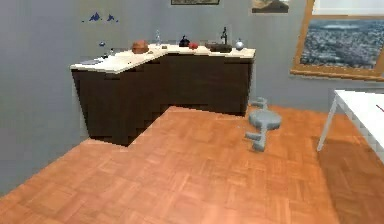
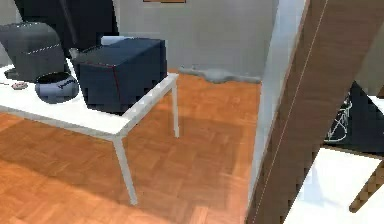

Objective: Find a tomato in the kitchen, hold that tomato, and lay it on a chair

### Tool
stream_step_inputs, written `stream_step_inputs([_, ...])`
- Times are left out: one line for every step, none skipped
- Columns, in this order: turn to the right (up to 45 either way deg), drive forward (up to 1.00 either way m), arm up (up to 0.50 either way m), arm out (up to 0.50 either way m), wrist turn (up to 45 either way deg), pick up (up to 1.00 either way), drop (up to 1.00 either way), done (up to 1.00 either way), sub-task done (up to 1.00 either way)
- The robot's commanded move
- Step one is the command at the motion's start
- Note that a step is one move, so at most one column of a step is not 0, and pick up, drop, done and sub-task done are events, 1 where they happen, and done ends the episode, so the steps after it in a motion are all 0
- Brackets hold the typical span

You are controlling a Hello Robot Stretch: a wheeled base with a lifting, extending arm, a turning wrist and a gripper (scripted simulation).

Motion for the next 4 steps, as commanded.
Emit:
stream_step_inputs([45.0,0.0,0.0,0.0,0.0,0.0,0.0,0.0,0.0])
stream_step_inputs([45.0,0.0,0.0,0.0,0.0,0.0,0.0,0.0,0.0])
stream_step_inputs([12.0,0.0,0.0,0.0,0.0,0.0,0.0,0.0,0.0])
stream_step_inputs([0.0,1.0,0.0,0.0,0.0,0.0,0.0,0.0,0.0])
